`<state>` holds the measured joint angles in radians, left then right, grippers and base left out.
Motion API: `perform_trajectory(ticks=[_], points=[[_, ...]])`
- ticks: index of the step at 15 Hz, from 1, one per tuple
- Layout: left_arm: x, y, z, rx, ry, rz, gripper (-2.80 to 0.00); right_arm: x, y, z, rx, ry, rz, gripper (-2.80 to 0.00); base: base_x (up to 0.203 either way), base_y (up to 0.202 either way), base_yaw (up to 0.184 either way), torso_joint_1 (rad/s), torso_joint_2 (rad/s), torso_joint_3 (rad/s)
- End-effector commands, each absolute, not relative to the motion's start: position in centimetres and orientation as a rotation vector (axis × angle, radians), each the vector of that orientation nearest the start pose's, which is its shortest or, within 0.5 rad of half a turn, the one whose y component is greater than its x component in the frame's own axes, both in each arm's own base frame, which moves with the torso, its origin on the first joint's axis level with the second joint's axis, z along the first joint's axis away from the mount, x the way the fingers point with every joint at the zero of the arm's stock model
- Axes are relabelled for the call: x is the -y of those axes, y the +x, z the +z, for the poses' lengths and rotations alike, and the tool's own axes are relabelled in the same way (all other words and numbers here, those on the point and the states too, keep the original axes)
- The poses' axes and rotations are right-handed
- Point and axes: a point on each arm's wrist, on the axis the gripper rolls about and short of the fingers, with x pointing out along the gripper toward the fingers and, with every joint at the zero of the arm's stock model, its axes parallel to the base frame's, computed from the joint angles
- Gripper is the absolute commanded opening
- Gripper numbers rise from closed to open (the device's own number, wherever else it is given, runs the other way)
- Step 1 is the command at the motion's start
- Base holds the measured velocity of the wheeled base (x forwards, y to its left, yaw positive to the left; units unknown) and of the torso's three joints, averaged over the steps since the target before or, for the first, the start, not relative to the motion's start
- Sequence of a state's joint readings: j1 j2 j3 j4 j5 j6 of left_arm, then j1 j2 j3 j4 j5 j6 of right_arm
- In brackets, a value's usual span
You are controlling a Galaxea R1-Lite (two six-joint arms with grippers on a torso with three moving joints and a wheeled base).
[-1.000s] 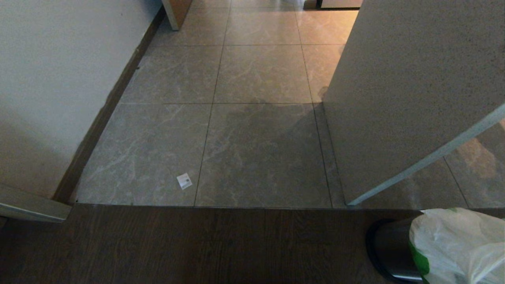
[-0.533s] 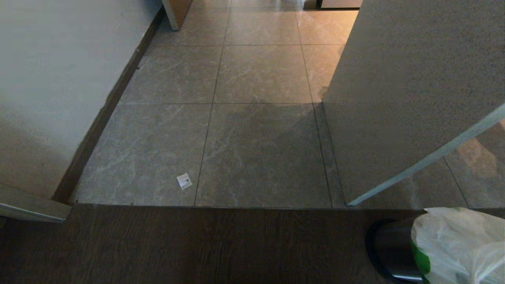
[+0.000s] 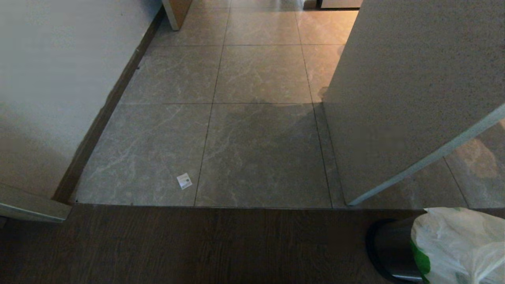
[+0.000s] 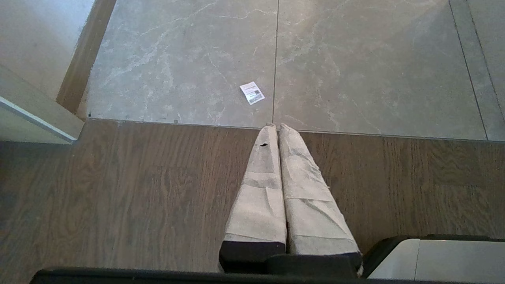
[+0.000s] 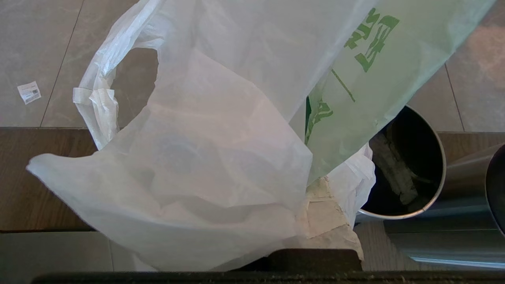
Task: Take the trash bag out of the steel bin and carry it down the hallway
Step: Put the trash bag at the door
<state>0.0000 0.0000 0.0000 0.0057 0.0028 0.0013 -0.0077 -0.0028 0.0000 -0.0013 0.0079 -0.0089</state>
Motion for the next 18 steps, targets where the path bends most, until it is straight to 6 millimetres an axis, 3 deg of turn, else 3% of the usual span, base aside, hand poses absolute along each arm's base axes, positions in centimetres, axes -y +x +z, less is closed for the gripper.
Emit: perform_trajectory(ticks=[1, 18], points=[[-0.01, -2.28, 7.49, -0.006, 0.002, 0.004, -2.8, -0.04, -2.28, 7.56, 0.002, -0.009, 0.002, -2.8, 0.0, 0.0, 0.0, 0.0, 0.0, 0.0], [-0.01, -2.28, 7.49, -0.006, 0.0, 0.003, -2.8, -0.03, -2.28, 7.56, 0.002, -0.009, 0.0, -2.8, 0.0, 0.0, 0.0, 0.0, 0.0, 0.0]])
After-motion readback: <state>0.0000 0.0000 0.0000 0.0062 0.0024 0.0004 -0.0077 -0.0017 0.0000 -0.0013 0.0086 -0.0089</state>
